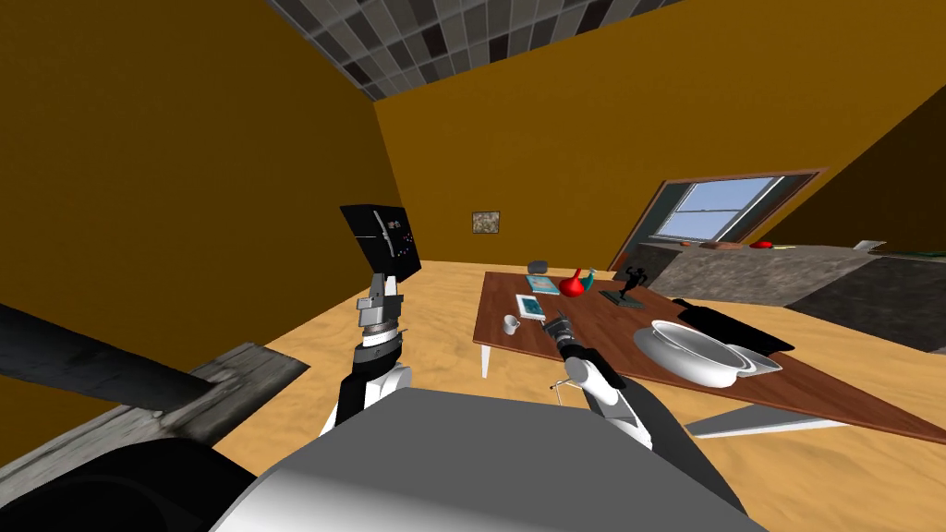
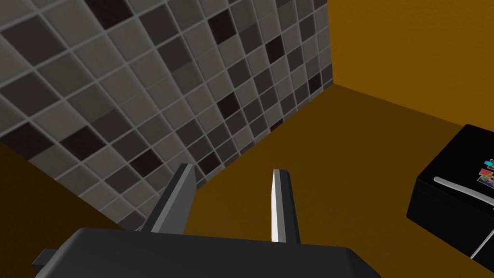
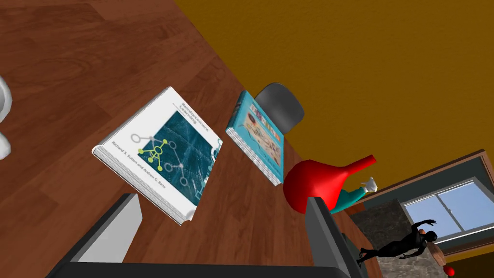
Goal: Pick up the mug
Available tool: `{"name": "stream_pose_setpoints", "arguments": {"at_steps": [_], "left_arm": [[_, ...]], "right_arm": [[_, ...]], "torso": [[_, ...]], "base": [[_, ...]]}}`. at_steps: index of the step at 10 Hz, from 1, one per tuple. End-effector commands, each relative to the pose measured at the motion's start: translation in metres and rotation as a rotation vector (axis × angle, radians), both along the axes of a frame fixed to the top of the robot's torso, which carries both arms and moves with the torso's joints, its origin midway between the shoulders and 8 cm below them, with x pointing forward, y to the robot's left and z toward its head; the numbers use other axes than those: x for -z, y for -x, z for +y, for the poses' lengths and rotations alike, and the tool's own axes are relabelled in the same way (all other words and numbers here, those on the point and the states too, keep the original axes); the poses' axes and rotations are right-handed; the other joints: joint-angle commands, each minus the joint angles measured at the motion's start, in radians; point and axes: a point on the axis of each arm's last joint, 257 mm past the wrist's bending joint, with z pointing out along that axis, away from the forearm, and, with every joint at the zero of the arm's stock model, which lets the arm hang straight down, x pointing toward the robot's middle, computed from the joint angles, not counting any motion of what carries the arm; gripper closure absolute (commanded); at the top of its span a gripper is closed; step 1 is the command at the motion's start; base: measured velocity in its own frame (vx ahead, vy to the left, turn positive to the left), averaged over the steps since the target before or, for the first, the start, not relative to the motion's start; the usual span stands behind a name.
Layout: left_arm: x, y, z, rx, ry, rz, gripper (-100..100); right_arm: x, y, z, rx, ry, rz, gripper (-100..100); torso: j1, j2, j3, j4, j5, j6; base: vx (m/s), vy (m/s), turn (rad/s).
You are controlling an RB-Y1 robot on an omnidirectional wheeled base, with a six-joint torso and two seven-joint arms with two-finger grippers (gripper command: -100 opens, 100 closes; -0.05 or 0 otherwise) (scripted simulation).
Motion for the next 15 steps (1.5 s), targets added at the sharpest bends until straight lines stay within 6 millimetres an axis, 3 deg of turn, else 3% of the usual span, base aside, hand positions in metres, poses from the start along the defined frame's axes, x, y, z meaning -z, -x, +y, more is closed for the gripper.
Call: {"name": "stream_pose_setpoints", "arguments": {"at_steps": [1,9,15], "left_arm": [[0.0,0.0,0.0,0.0,0.0,0.0,0],[0.0,0.0,0.0,0.0,0.0,0.0,0],[0.0,0.0,0.0,0.0,0.0,0.0,0]], "right_arm": [[0.015,-0.005,-0.003,0.0,-0.071,0.037,-100],[0.081,-0.012,-0.001,0.017,-0.415,0.173,-100],[0.111,-0.012,0.01,0.031,-0.621,0.227,-100]], "torso": [[0.0,0.0,0.0,0.0,0.0,0.0],[0.001,0.0,0.0,0.0,0.0,0.0],[0.001,0.0,0.0,0.0,0.0,0.0]], "base": [[-0.006,-0.084,0.09],[-0.013,-0.079,0.064],[-0.009,-0.061,0.048]]}}
